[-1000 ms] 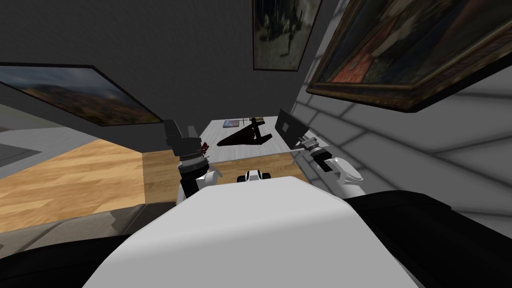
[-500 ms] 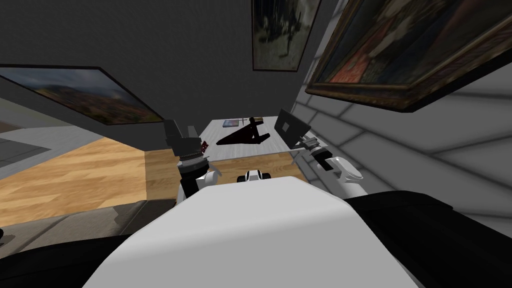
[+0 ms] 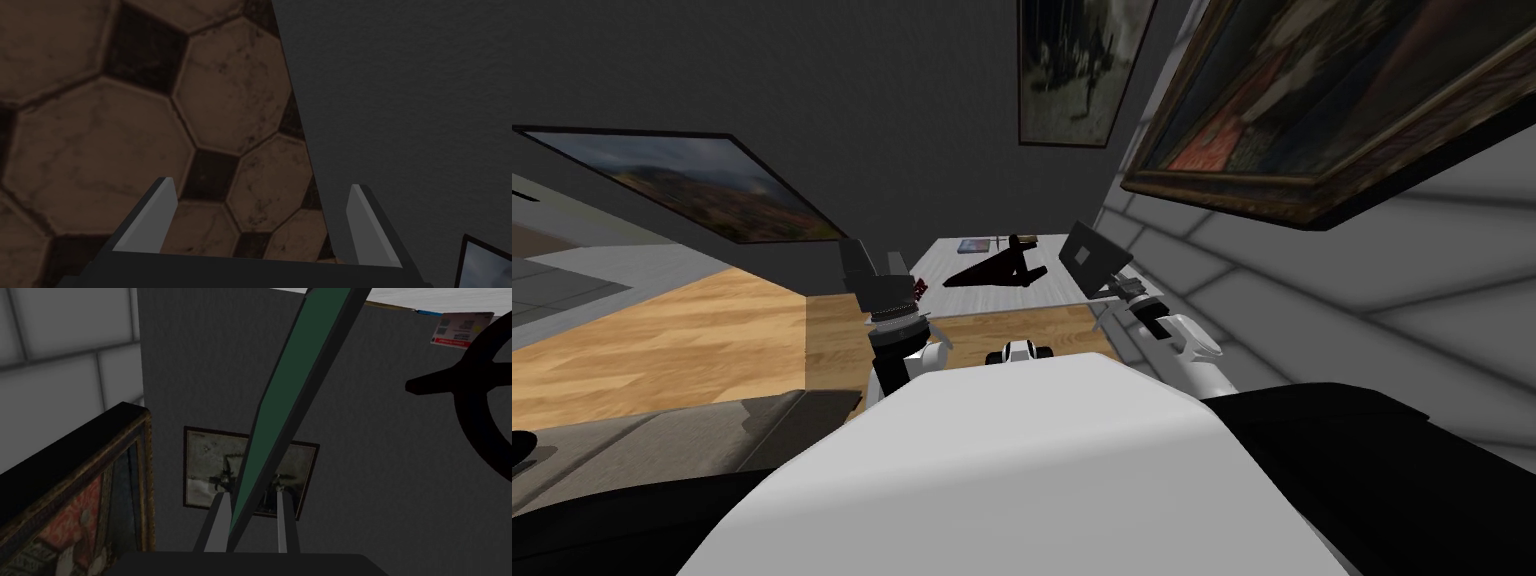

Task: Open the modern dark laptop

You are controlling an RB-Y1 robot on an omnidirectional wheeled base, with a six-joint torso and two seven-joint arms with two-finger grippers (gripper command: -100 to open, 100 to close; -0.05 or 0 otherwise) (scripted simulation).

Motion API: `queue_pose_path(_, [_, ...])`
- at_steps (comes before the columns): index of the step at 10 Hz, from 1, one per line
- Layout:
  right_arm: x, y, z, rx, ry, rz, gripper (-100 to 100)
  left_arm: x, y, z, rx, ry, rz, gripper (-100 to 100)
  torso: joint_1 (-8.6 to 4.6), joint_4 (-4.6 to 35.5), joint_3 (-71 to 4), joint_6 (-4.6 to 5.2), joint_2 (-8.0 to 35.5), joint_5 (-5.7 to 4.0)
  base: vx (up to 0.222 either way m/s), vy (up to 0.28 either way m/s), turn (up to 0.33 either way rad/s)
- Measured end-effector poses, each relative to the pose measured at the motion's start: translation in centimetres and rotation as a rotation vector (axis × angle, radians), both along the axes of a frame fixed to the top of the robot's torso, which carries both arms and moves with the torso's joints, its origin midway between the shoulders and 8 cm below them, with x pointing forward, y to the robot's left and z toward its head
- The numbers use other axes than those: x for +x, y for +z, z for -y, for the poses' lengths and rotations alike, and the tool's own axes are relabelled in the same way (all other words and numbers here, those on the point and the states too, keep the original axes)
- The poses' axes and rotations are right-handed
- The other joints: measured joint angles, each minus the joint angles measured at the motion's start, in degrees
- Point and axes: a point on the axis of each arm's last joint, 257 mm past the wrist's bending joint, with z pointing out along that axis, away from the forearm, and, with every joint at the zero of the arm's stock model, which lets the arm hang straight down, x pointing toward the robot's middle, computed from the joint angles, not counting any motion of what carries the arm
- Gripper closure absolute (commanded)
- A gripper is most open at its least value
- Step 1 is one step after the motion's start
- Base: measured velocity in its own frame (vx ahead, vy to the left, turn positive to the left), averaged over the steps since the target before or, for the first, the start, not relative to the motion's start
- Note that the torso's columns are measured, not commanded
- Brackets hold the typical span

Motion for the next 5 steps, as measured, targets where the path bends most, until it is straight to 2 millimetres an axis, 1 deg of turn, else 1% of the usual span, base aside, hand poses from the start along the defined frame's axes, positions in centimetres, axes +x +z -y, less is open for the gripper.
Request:
queue_pose_path(3, [0.56, -0.90, 0.44, 0.122, -0.018, -0.003, 100, 0.00, 0.00, 0.00, 0.000, 0.000, 0.000, 0, 0.00, -0.1, 0.0, -0.05, 0.0, -0.09, -0.027, -0.081, 0.043])
queue_pose_path(4, [0.66, -1.29, 0.49, 0.163, -0.024, -0.003, 100, 0.00, 0.00, 0.00, 0.000, 0.000, 0.000, 0, -0.01, -0.1, 0.0, -0.07, 0.0, -0.14, -0.016, -0.040, 0.013])
queue_pose_path(5, [0.73, -1.14, 0.47, 0.170, -0.023, 0.000, 100, 0.00, 0.00, 0.00, 0.000, 0.000, 0.000, 0, 0.26, 0.0, 0.0, -0.08, 0.0, 0.06, -0.022, -0.066, 0.018])
